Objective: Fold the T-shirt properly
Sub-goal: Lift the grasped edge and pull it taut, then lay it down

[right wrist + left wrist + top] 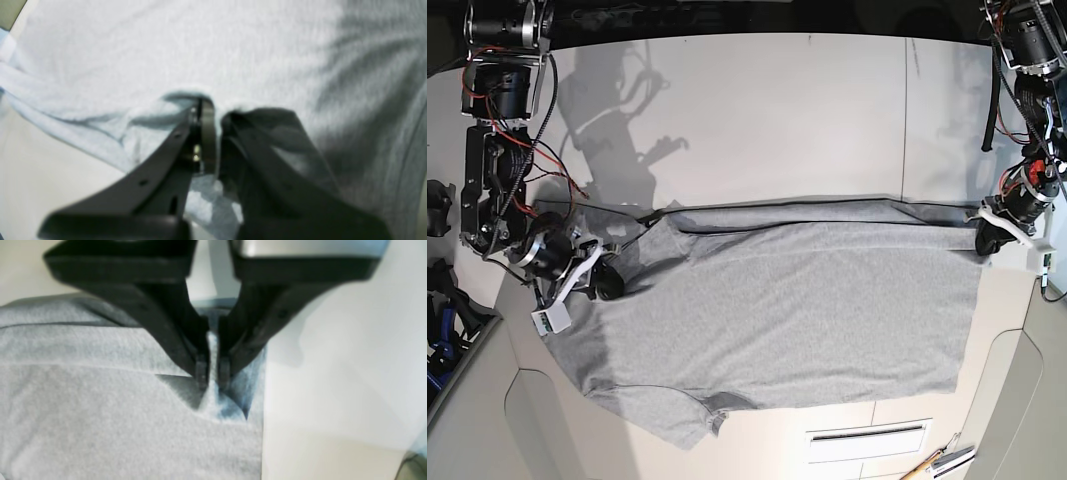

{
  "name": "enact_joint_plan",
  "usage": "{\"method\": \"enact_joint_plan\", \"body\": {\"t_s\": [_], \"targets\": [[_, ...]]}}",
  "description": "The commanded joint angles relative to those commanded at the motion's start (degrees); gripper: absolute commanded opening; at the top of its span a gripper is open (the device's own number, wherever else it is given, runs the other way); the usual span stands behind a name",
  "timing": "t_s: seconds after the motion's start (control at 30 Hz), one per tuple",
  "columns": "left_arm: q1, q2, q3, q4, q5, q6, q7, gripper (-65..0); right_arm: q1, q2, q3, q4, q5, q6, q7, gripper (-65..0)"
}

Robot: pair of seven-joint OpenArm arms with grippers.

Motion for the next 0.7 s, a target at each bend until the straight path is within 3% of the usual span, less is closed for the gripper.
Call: {"method": "enact_joint_plan", "body": {"t_s": [0.07, 0.1, 0.17, 0.2, 0.23, 0.37, 0.5, 0.6, 0.7], "targets": [[0.1, 0.0, 0.0, 0.0, 0.0, 0.0, 0.0, -45.4, -0.1, 0.0, 0.0, -0.4, -0.8, 0.0, 0.0, -65.0], [0.2, 0.0, 0.0, 0.0, 0.0, 0.9, 0.0, -40.1, -0.2, 0.0, 0.0, -0.4, -1.7, -0.02, 0.0, -60.0], [0.1, 0.0, 0.0, 0.0, -0.2, 2.1, 0.0, -31.8, -0.2, 0.0, 0.0, -0.4, -2.4, -0.07, 0.0, -40.0], [0.1, 0.0, 0.0, 0.0, -0.7, 2.1, 0.0, -30.5, -0.2, 0.0, 0.0, -0.4, -2.4, -0.46, -0.1, -33.6], [0.1, 0.0, 0.0, 0.0, -1.4, 2.1, 0.2, -30.5, 0.0, 0.0, 0.1, -0.4, -2.2, -0.48, -0.7, -31.3], [0.1, 0.0, -1.9, 0.6, -6.1, 2.3, 4.3, -30.5, 0.1, 0.0, 4.6, 1.0, -1.3, -0.92, -5.2, -31.4], [0.9, 0.0, -6.7, 0.6, -14.4, 2.2, 12.9, -30.5, -0.9, 0.0, 15.8, 1.5, -1.0, -0.9, -7.5, -31.4], [2.3, 0.0, -9.0, 0.6, -15.8, 2.3, 13.8, -30.5, -3.2, 0.8, 22.3, 1.4, 2.2, -0.92, -7.5, -31.4], [3.8, 0.4, -9.4, 0.5, -15.2, 2.3, 13.3, -27.6, -7.1, 2.0, 24.3, 1.4, 3.3, -0.92, -6.5, -31.4]]}}
